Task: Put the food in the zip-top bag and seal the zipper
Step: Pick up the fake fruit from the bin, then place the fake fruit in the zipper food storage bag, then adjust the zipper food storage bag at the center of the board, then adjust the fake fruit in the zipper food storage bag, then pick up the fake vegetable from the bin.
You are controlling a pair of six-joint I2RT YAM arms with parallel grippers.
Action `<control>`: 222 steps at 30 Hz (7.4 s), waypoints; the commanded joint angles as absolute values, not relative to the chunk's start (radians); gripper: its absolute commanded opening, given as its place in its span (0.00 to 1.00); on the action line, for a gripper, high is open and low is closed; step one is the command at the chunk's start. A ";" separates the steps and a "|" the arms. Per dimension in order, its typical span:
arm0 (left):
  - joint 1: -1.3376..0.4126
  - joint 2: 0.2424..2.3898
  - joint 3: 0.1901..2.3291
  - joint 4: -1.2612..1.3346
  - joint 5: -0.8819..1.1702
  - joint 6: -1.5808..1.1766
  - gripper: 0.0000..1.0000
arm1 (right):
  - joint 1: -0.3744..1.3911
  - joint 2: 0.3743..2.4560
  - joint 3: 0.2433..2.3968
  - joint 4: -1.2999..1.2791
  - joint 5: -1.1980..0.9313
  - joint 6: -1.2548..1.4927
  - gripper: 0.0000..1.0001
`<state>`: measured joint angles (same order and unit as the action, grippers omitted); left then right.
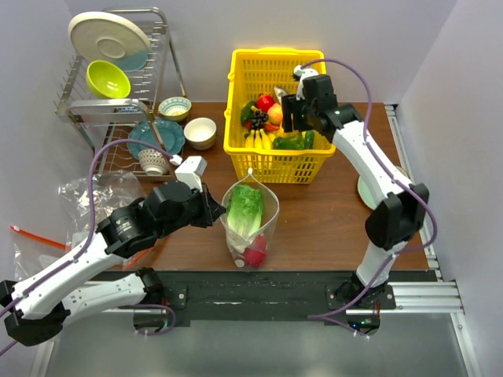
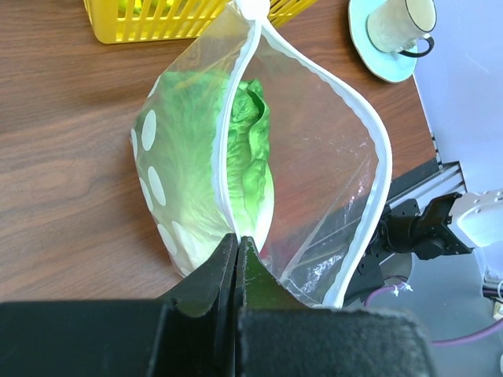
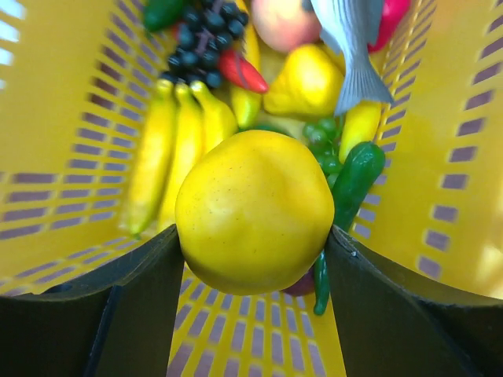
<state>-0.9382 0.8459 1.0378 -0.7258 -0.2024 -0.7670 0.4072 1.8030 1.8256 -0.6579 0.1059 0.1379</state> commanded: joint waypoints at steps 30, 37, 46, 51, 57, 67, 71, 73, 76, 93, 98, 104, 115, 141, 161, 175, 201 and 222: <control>-0.936 0.850 1.038 -0.615 -0.204 -0.787 0.00 | 0.782 1.085 1.140 -0.371 -0.233 0.236 0.25; -0.937 0.850 1.045 -0.614 -0.195 -0.792 0.00 | 0.796 1.057 1.140 -0.434 -0.190 0.195 0.26; -0.936 0.861 1.068 -0.641 -0.207 -0.795 0.00 | 0.830 1.078 1.204 -0.564 -0.150 0.153 0.25; -0.936 0.848 1.057 -0.630 -0.206 -0.795 0.00 | 0.864 1.075 1.226 -0.598 -0.101 0.152 0.26; -0.936 0.835 1.048 -0.627 -0.201 -0.790 0.00 | 0.916 1.098 1.255 -0.629 -0.061 0.153 0.25; -0.936 0.825 1.048 -0.638 -0.184 -0.778 0.00 | 1.026 1.186 1.296 -0.657 0.081 0.173 0.25; -0.936 0.822 1.049 -0.643 -0.186 -0.778 0.00 | 1.048 1.203 1.308 -0.673 0.107 0.166 0.42; -0.936 0.821 1.046 -0.644 -0.190 -0.776 0.00 | 1.051 1.200 1.307 -0.683 0.115 0.163 0.55; -0.936 0.815 1.042 -0.647 -0.195 -0.776 0.00 | 1.052 1.183 1.307 -0.689 0.124 0.163 0.70; -0.936 0.810 1.035 -0.652 -0.193 -0.775 0.00 | 1.052 1.170 1.321 -0.701 0.140 0.181 0.77; -0.936 0.804 1.037 -0.658 -0.196 -0.773 0.00 | 1.052 1.178 1.347 -0.747 0.233 0.215 0.77; -0.936 0.793 1.039 -0.669 -0.202 -0.773 0.00 | 1.054 1.212 1.370 -0.837 0.353 0.259 0.68; -0.936 0.784 1.039 -0.678 -0.209 -0.778 0.00 | 1.052 1.249 1.341 -0.858 0.327 0.282 0.34; -0.936 0.818 0.993 -0.657 -0.218 -0.759 0.00 | 1.052 1.232 1.419 -0.844 0.230 0.293 0.53; -0.936 0.813 1.015 -0.658 -0.229 -0.753 0.00 | 1.089 1.445 1.631 -1.046 0.080 0.244 0.00; -0.936 0.838 1.034 -0.658 -0.226 -0.736 0.00 | 1.088 1.465 1.618 -1.089 0.178 0.273 0.00; -0.936 0.807 1.026 -0.670 -0.253 -0.730 0.00 | 1.088 1.479 1.784 -1.019 0.294 0.204 0.10; -0.936 0.750 0.997 -0.689 -0.241 -0.692 0.00 | 0.597 1.758 2.115 -0.943 0.198 0.108 0.28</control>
